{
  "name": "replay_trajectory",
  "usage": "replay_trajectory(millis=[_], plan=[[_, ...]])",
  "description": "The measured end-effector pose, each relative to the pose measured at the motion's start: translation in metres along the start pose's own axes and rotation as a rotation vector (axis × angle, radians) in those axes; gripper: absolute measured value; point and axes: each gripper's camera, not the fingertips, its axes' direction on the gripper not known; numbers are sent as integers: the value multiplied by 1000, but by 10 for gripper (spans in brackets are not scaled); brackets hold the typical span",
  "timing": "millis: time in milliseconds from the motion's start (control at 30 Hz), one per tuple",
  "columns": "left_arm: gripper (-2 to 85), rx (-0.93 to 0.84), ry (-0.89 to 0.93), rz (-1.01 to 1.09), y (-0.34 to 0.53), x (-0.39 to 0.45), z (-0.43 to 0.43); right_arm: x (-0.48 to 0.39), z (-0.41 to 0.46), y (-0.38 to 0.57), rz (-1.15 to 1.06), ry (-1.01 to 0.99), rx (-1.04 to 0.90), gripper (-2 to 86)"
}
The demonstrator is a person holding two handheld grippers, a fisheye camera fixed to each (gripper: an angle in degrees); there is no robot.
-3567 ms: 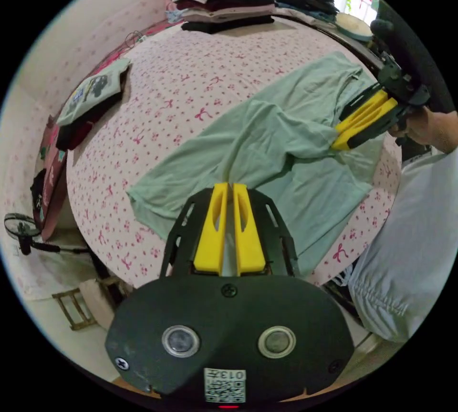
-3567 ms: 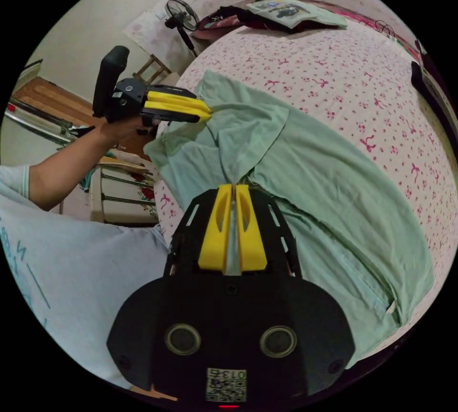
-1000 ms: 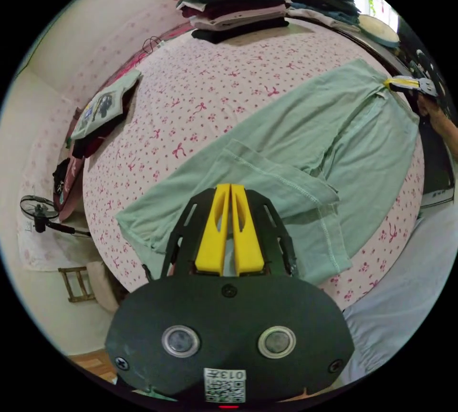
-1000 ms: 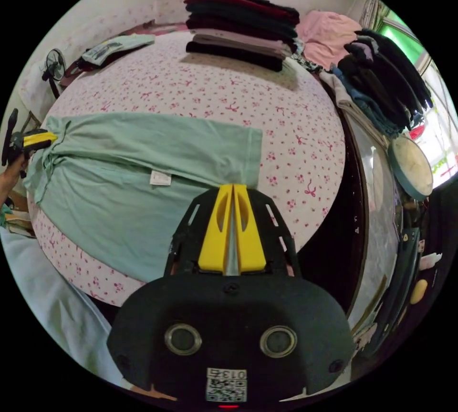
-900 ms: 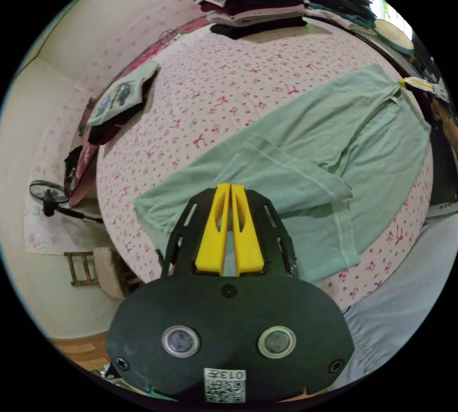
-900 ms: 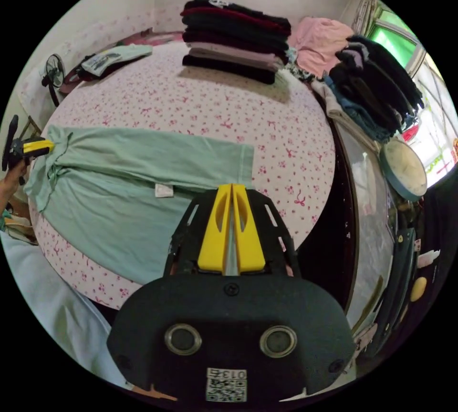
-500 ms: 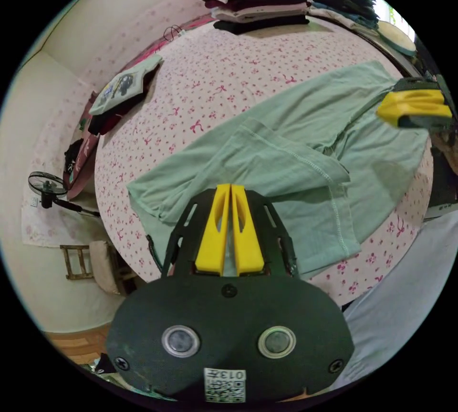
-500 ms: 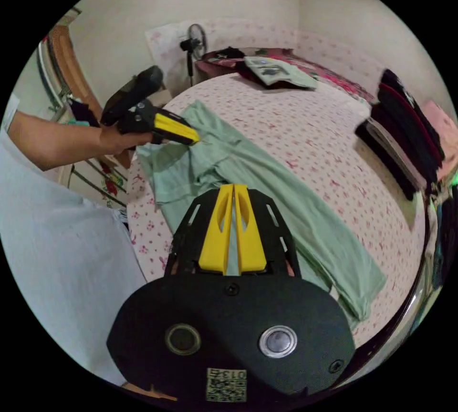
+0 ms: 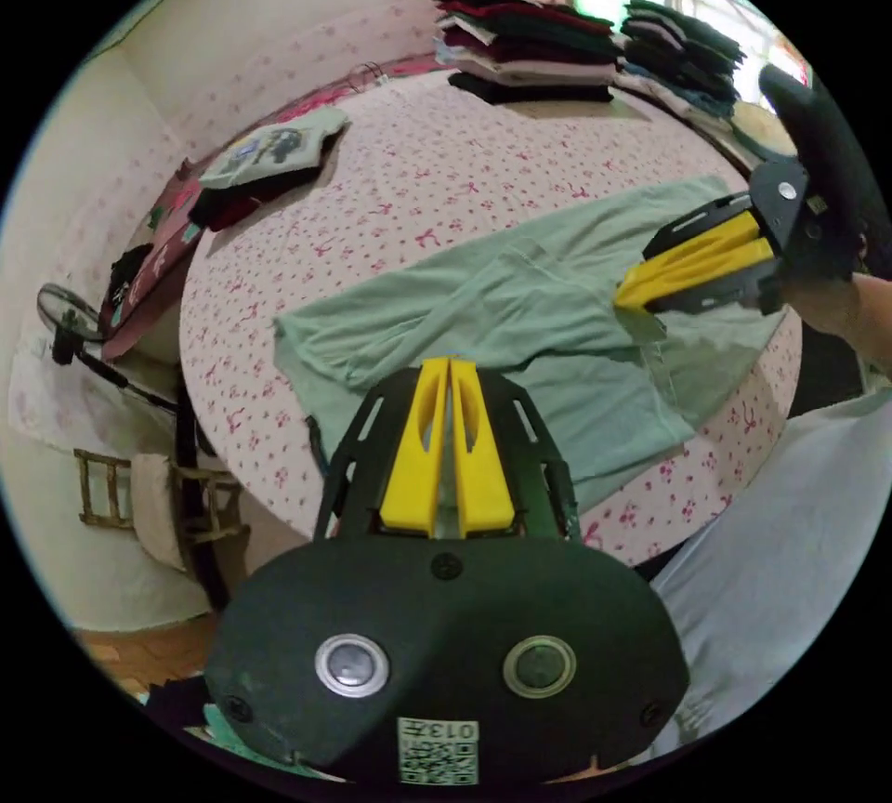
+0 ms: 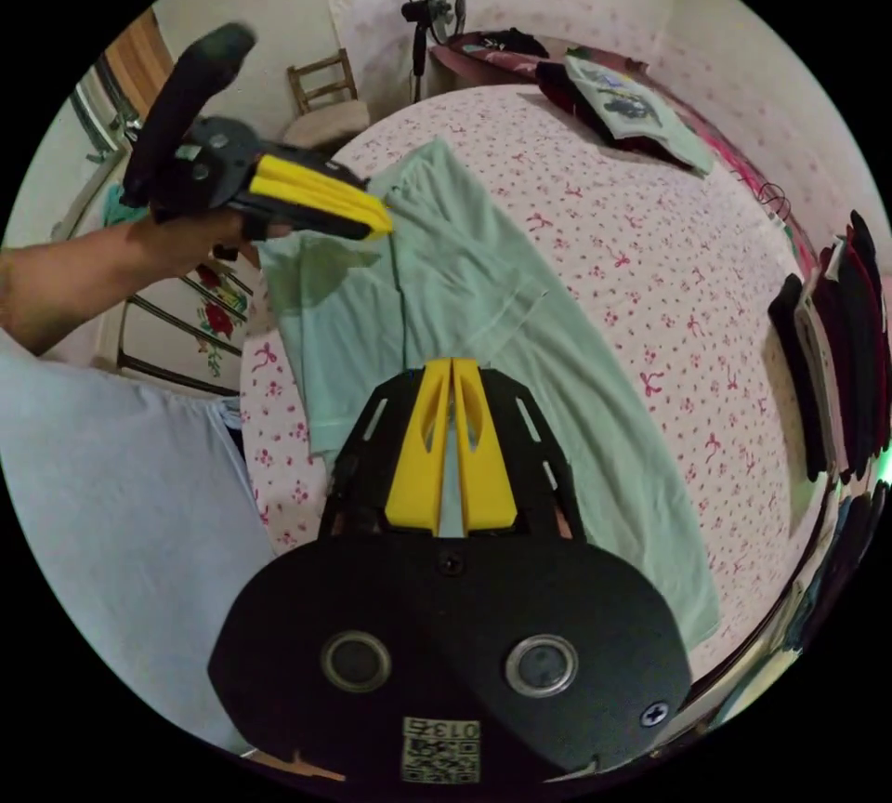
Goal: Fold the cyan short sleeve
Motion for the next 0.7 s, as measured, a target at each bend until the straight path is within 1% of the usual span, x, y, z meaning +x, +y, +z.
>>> replay_trajectory(millis=[33, 100, 200, 300, 367, 433, 500, 567, 700], plan=[[58, 18, 22, -75, 22, -23, -7, 7, -2, -12, -16, -9, 25, 14], [76, 33, 45, -179, 54, -54, -15, 17, -1, -36, -51, -32, 41, 23], [102, 39, 61, -269, 98, -83, -24, 31, 11, -84, -96, -78, 33, 37], [117, -13, 197, -325, 121, -100, -9, 37, 30, -133, -164, -90, 2, 56], [123, -43, 263, -352, 127, -106, 6, 39, 46, -168, -207, -97, -26, 69], [122, -54, 344, -424, 130, -116, 25, 40, 59, -192, -227, -128, -57, 75], [116, -40, 394, -453, 127, -122, 35, 41, 71, -209, -242, -133, -87, 87], [107, -50, 399, -473, 123, -126, 43, 43, 87, -226, -238, -123, -133, 91], [75, -62, 467, -493, 115, -134, 56, 48, 108, -233, -241, -95, -202, 62]])
